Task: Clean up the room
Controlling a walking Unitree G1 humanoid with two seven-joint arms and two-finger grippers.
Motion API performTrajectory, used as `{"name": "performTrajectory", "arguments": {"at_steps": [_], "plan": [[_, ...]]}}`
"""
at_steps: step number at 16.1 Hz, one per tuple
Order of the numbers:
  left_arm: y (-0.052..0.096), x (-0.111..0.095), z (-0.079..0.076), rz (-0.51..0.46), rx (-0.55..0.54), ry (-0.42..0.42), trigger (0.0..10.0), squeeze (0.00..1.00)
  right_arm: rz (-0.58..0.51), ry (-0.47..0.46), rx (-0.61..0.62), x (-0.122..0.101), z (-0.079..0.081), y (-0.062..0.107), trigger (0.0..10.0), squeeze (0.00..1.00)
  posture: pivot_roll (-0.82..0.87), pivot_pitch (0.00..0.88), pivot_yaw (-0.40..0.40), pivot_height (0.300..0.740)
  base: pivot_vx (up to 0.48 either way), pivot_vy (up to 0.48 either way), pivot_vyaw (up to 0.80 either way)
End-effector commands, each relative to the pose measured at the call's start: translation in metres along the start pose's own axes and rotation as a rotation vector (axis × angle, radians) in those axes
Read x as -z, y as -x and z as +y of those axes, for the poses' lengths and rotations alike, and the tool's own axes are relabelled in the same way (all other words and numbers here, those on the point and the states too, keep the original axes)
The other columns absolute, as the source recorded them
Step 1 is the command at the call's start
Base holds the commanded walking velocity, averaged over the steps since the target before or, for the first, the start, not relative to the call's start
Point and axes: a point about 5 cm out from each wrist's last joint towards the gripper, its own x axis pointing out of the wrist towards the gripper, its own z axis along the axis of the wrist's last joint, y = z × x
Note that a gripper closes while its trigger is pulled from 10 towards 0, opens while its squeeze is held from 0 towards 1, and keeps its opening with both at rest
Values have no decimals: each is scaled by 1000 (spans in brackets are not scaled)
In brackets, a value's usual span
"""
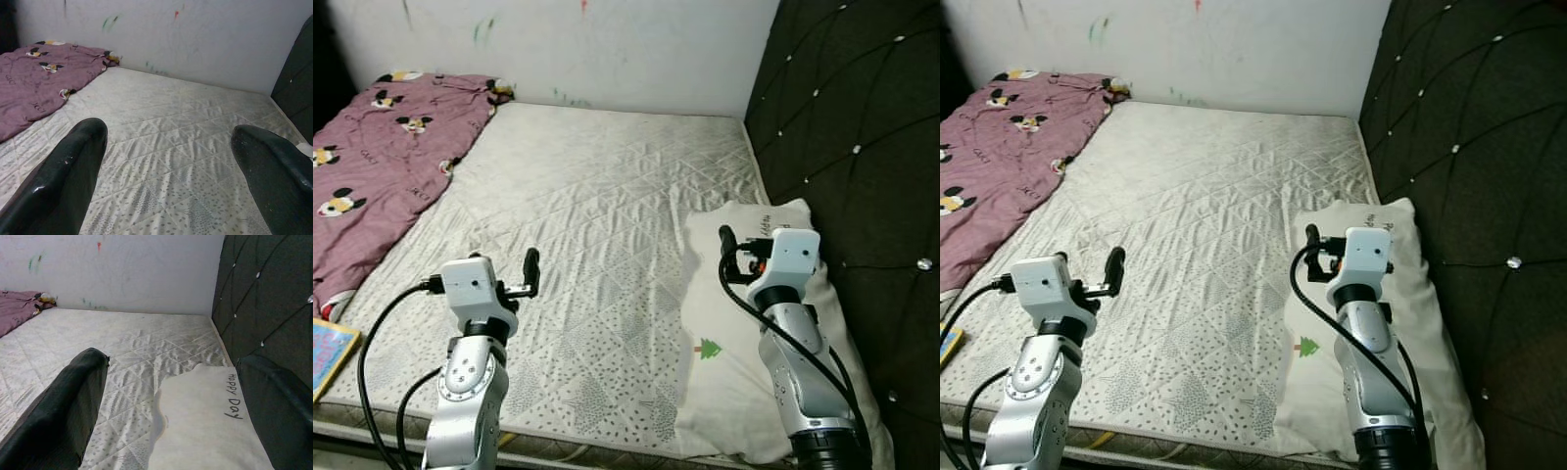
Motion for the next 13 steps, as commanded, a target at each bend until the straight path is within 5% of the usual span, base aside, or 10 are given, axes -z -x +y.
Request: {"name": "performTrajectory", "arguments": {"at_steps": [1,13], "plan": [[1,-3,0,-4,0,-5,10000,0,9,-2,-15,1,3,1,10000,0,-49,2,5,740,0,334,0],[0,-4,-1,-2,7,-8,10000,0,9,12,-30,1,6,0,10000,0,-46,11,7,740,0,424,0]]}}
